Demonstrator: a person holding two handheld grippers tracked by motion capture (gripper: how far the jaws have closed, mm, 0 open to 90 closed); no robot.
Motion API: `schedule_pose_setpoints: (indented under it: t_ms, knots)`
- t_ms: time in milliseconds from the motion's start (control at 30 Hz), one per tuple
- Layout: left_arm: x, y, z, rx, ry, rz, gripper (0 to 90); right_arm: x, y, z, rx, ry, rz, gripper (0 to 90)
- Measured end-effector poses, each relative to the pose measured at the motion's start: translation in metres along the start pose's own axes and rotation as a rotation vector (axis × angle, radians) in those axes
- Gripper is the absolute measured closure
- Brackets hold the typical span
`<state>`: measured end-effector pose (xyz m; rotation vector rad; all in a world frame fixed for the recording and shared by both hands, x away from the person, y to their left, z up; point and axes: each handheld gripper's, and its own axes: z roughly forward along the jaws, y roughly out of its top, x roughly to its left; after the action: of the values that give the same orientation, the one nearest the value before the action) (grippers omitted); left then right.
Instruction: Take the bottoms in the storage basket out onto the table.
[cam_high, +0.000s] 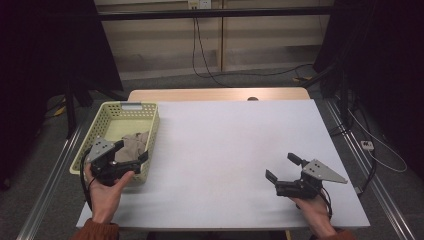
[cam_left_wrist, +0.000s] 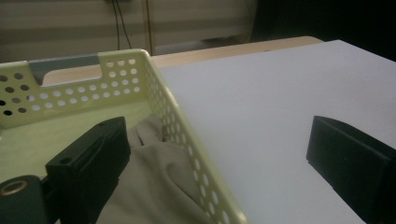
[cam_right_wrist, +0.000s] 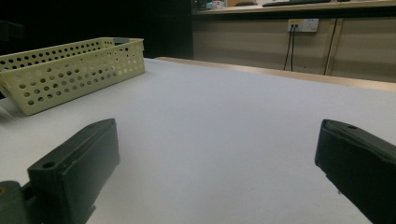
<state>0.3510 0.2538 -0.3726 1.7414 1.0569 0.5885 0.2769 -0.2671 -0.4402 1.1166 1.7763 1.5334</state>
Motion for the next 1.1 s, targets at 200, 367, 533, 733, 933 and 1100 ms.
schedule_pose_setpoints:
  t_ms: [200,367,533,733,933,1100]
  knots:
    - [0.012,0.011,0.002,-0.003,0.031,-0.007,6.0,-0.001,0.000,0.003,-0.005,0.021,-0.002,0.0]
    - [0.020,0.019,0.009,0.048,0.035,0.015,6.1,-0.002,0.000,0.005,0.000,0.028,0.008,0.0]
    - [0.024,0.020,0.016,0.088,0.040,0.016,6.0,0.000,0.001,0.005,0.000,0.028,0.002,0.0]
    - [0.034,0.020,0.029,0.186,0.054,-0.003,5.8,-0.001,0.000,0.005,0.002,0.024,0.003,0.0]
    - [0.037,0.020,0.042,0.270,0.076,0.025,6.1,-0.001,0.000,0.006,0.022,0.020,-0.002,0.0]
    - [0.042,0.018,0.052,0.346,0.091,0.023,7.0,-0.001,0.000,0.005,0.017,0.020,0.002,0.0]
